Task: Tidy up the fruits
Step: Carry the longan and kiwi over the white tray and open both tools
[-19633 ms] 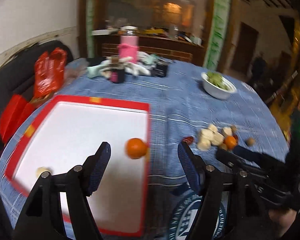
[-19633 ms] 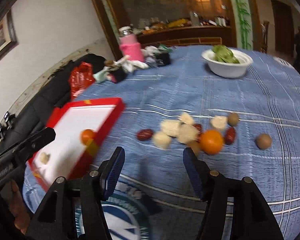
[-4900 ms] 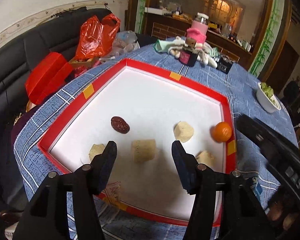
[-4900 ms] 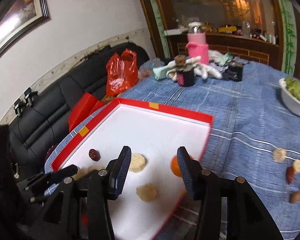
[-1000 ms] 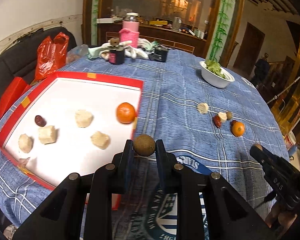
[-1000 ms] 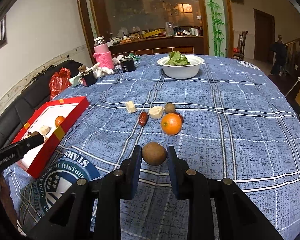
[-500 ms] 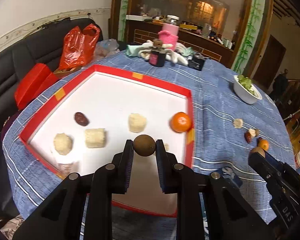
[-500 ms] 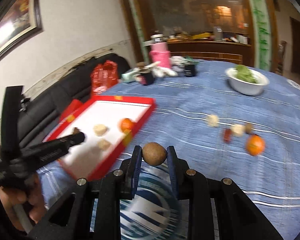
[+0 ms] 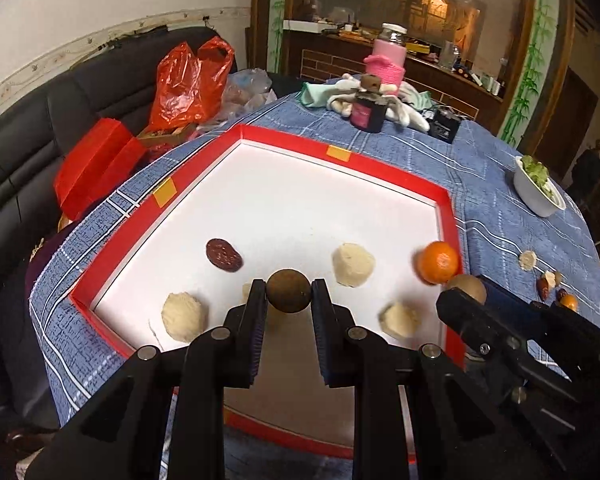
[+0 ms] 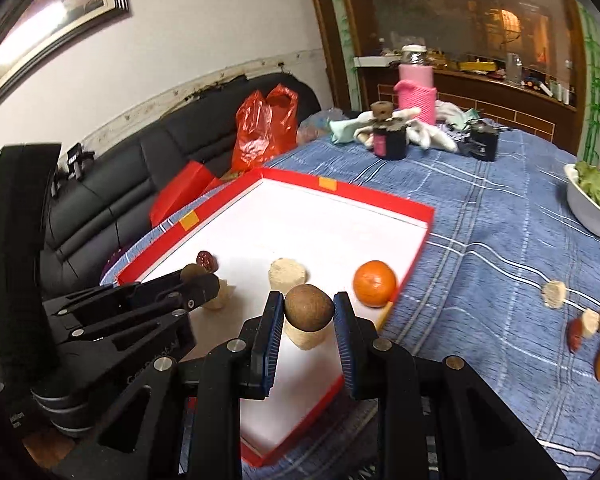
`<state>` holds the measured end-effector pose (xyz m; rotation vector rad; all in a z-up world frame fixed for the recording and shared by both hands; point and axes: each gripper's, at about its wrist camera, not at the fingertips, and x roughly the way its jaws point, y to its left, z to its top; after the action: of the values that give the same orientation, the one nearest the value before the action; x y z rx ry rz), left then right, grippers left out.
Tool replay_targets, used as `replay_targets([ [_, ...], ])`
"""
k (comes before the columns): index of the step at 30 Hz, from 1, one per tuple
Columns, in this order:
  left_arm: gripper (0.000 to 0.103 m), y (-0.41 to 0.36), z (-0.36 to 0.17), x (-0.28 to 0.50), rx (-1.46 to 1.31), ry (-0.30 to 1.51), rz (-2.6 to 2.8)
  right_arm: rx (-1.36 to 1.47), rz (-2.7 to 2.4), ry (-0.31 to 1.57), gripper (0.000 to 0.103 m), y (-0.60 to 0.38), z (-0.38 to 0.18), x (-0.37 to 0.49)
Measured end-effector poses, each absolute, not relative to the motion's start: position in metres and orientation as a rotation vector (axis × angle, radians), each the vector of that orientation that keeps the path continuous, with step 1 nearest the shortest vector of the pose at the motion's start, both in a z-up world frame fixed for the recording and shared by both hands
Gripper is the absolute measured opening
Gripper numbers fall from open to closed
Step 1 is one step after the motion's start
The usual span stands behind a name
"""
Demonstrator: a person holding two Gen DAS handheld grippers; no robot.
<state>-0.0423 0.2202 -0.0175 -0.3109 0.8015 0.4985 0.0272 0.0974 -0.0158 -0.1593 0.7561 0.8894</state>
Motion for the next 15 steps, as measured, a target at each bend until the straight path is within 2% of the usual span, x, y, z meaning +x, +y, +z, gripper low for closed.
replay_targets([
  [15, 0.02, 0.242, -0.017, -0.004, -0.289, 0.825, 0.488, -0.144, 0.847, 0.785, 0.025, 0.128, -0.022, 0.06],
])
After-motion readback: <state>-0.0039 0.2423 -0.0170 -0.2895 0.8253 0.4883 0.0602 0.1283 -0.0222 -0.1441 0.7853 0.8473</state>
